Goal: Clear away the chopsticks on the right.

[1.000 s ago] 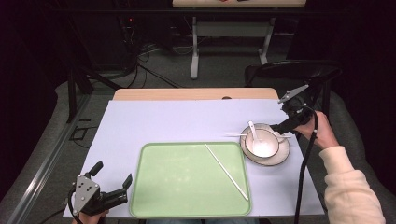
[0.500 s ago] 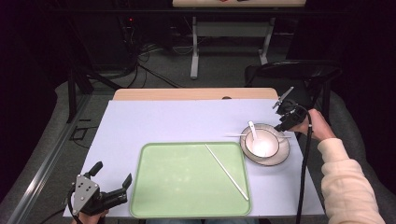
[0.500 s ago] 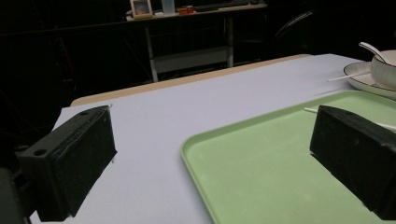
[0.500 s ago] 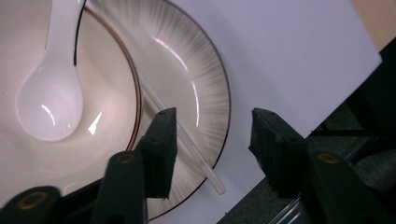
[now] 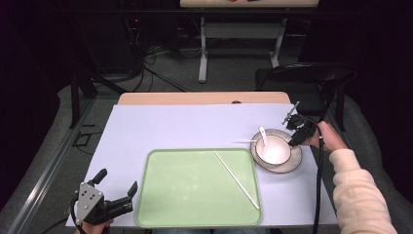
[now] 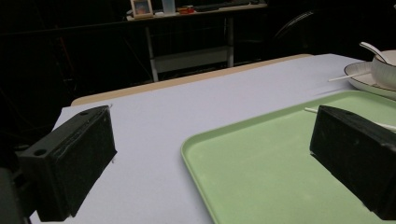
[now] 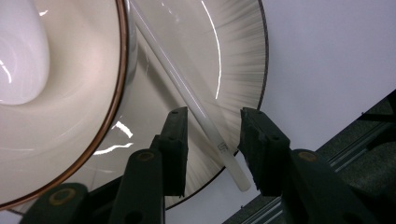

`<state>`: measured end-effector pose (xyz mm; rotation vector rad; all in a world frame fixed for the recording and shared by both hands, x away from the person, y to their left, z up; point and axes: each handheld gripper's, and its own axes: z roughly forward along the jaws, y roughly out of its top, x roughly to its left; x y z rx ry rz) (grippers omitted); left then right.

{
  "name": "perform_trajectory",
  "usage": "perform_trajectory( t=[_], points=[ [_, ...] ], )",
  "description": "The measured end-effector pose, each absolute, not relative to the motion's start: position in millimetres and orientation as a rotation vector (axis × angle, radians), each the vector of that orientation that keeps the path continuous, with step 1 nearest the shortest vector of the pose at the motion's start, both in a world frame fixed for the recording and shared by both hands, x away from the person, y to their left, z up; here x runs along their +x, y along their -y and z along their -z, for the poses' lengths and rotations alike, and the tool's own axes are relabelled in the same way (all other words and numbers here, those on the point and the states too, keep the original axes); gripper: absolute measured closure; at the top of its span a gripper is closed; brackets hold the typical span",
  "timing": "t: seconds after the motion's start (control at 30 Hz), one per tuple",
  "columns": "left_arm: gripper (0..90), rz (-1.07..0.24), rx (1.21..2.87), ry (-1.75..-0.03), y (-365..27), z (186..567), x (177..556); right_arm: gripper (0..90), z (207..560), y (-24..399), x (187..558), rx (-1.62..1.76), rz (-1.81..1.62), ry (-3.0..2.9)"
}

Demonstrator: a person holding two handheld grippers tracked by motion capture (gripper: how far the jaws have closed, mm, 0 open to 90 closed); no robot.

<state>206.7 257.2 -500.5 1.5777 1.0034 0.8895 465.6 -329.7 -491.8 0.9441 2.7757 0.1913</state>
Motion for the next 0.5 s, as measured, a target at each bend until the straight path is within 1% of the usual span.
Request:
perform_trajectory(
  t=[0.07, 0.2, 0.3, 0.33, 0.37, 0.5],
  points=[
    [0.0, -0.890, 1.577, -1.004, -257, 501, 207, 64.9, 493, 329, 466, 0.950, -0.188, -2.776],
    [0.0, -0.890, 1.577, -1.005, -257, 501, 207, 72.5, 506, 326, 462, 0.928, -0.168, -2.791],
    [0.0, -0.891, 1.578, -1.005, -257, 501, 207, 74.6, 507, 326, 460, 0.941, -0.203, -2.794],
    [0.0, -0.891, 1.580, -1.003, -257, 500, 207, 79.8, 508, 326, 459, 0.940, -0.221, -2.782],
    [0.0, -0.891, 1.579, -1.002, -257, 500, 207, 81.5, 509, 326, 458, 0.944, -0.211, -2.784],
    [0.0, -0.891, 1.577, -1.003, -257, 500, 206, 83.0, 511, 328, 455, 0.972, -0.243, -2.764]
  ],
)
